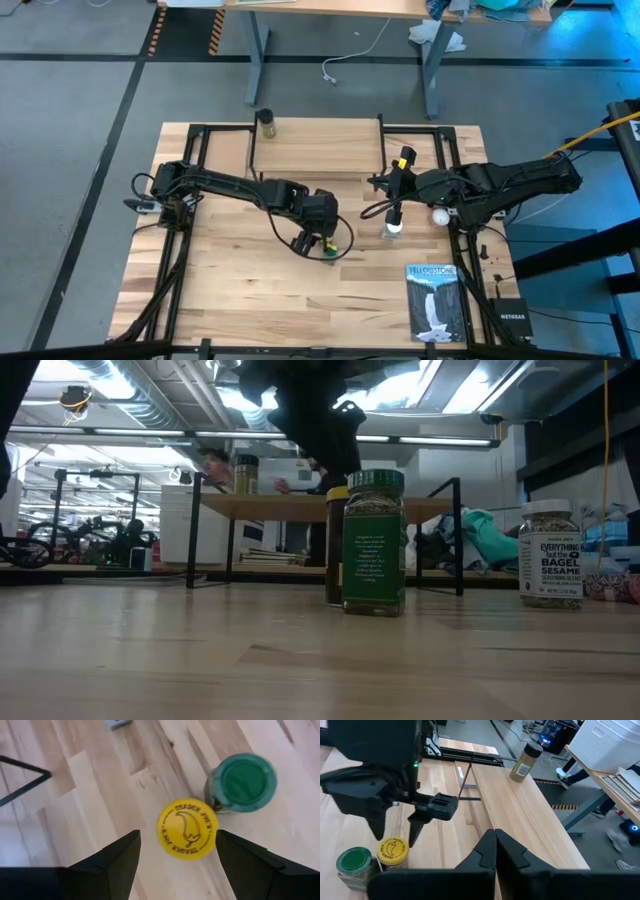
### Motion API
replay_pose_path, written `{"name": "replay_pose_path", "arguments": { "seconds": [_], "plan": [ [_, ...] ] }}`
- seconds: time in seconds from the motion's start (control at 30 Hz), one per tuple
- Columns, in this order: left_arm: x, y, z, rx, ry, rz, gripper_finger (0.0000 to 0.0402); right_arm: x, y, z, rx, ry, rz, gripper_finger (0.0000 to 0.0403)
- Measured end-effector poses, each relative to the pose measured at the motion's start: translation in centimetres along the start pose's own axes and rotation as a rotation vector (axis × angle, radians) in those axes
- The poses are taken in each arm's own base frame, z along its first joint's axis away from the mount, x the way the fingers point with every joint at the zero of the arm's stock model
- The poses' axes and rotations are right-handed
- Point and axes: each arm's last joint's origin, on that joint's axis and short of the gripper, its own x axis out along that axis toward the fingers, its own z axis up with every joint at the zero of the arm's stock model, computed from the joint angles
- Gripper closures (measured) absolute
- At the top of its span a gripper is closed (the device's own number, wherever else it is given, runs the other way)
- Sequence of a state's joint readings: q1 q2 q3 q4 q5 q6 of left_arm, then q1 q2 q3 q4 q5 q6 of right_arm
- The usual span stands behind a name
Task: Shelf spices
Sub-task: Put the yellow seasoning bottle on the shelf
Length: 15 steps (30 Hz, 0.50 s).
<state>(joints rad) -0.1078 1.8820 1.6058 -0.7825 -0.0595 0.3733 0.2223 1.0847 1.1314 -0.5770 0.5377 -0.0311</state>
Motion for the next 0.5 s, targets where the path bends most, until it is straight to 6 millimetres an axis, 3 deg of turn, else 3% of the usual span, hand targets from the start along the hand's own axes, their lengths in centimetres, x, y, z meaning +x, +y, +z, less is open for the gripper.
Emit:
{"name": "replay_pose_path", "arguments": {
  "seconds": [0.23, 0.5],
  "plan": [
    [0.3, -0.1, -0.1, -0.006, 0.014, -0.006, 0.0145, 0.0, 0.0, 0.0, 0.0, 0.0, 0.008, 0.0402],
    [1.6, -0.2, -0.5, -0.007, 0.024, -0.029, 0.0091, 0.0, 0.0, 0.0, 0.0, -0.001, 0.008, 0.0402]
  ]
}}
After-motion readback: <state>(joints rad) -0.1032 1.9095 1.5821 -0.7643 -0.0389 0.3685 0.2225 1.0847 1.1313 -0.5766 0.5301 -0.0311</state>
